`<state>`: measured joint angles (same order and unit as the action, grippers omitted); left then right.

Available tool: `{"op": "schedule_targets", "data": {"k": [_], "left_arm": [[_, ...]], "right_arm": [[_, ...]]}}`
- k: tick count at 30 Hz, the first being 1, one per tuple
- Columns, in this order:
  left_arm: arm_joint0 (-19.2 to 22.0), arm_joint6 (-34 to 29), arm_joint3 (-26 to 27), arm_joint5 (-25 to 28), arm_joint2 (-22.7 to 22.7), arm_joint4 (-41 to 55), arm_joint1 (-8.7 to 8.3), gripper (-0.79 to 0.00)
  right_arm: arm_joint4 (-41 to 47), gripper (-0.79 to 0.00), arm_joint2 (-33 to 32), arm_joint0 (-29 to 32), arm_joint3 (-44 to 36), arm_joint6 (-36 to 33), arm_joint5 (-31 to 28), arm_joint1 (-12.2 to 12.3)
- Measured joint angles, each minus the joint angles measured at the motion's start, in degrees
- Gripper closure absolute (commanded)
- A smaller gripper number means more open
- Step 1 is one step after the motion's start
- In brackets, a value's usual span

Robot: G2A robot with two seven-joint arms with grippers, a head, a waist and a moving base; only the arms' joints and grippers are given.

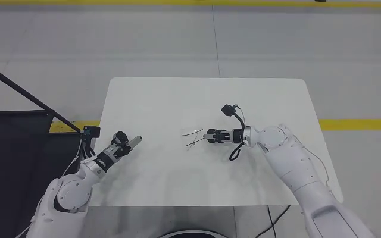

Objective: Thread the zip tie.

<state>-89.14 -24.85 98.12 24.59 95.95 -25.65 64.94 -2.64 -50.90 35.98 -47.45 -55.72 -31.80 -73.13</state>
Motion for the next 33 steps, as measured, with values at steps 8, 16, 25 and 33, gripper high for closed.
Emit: {"op": "schedule_targets", "data": {"k": [8,16,25,33], "left_arm": [[0.0,0.0,0.0,0.0,0.0,0.0,0.0,-0.785],[0.0,0.0,0.0,0.0,0.0,0.0,0.0,-0.785],[0.0,0.0,0.0,0.0,0.0,0.0,0.0,-0.785],[0.0,0.0,0.0,0.0,0.0,0.0,0.0,-0.785]], "right_arm": [[0.46,-0.148,0.4,-0.34,0.7,-0.13,-0.43,-0.27],[0.62,-0.135,0.74,-0.51,1.05,-0.51,-0.75,-0.43],[1.51,0.0,0.68,-0.44,1.37,-0.84,-1.67,-0.49],[2.82,0.0,-2.17,0.95,-0.12,-0.02,-5.29,0.7]]}}
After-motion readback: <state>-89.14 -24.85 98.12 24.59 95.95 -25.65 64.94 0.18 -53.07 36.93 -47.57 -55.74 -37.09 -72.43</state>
